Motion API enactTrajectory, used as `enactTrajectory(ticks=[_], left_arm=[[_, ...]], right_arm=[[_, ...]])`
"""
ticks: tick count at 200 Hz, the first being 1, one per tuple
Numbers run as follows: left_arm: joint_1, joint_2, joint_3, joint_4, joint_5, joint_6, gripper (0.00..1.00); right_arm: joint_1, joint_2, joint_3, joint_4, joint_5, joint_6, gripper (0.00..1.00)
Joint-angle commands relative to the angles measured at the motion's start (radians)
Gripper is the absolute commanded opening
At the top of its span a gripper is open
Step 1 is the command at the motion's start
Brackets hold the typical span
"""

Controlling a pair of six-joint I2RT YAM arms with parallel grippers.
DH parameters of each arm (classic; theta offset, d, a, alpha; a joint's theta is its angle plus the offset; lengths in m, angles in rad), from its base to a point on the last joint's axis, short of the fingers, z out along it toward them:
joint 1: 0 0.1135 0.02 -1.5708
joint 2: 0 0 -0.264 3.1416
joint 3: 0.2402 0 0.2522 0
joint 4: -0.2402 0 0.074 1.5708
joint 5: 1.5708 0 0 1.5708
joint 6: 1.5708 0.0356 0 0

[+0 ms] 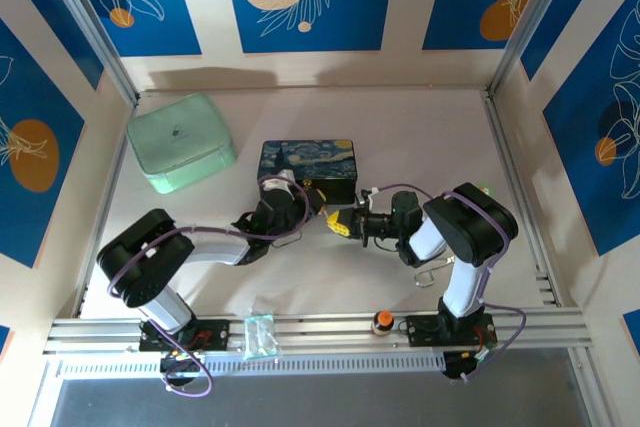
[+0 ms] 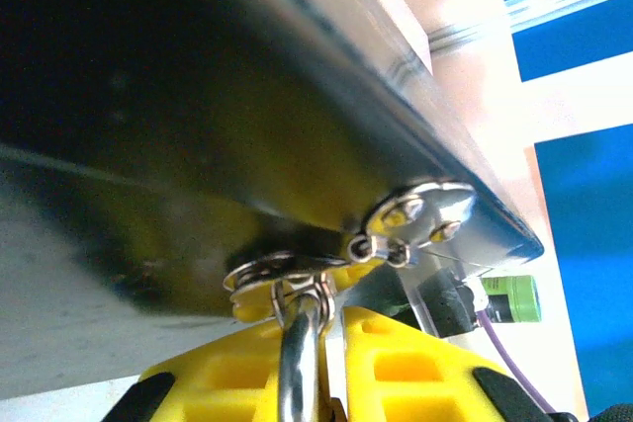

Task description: Unlock a padlock with a key

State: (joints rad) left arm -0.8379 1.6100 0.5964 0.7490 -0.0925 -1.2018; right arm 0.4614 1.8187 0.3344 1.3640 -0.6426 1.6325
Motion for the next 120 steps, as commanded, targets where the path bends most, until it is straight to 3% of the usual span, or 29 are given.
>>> enactTrajectory(ticks=[1, 29, 60, 79, 120], left_arm=[[-0.064, -0.002, 0.008, 0.132, 0.216, 0.002, 0.00], [-0.064, 0.012, 0.015, 0.134, 0.236, -0.006, 0.00], [-0.066, 0.071, 0.004, 0.261, 0.276, -0.097, 0.00], [-0.070, 0.065, 0.007, 0.235, 0.271, -0.091, 0.00], [-0.072, 0.032, 0.013, 0.179, 0.266, -0.061, 0.00]], right_arm=[[-0.006, 0.013, 0.076, 0.034, 0.056, 0.047, 0.00], [-0.039, 0.013, 0.061, 0.012, 0.036, 0.044, 0.00], [-0.027, 0.011, 0.072, 0.035, 0.079, 0.018, 0.00], [-0.024, -0.029, 0.063, 0.010, 0.128, -0.043, 0.00], [-0.023, -0.218, 0.051, -0.268, 0.192, -0.219, 0.00]])
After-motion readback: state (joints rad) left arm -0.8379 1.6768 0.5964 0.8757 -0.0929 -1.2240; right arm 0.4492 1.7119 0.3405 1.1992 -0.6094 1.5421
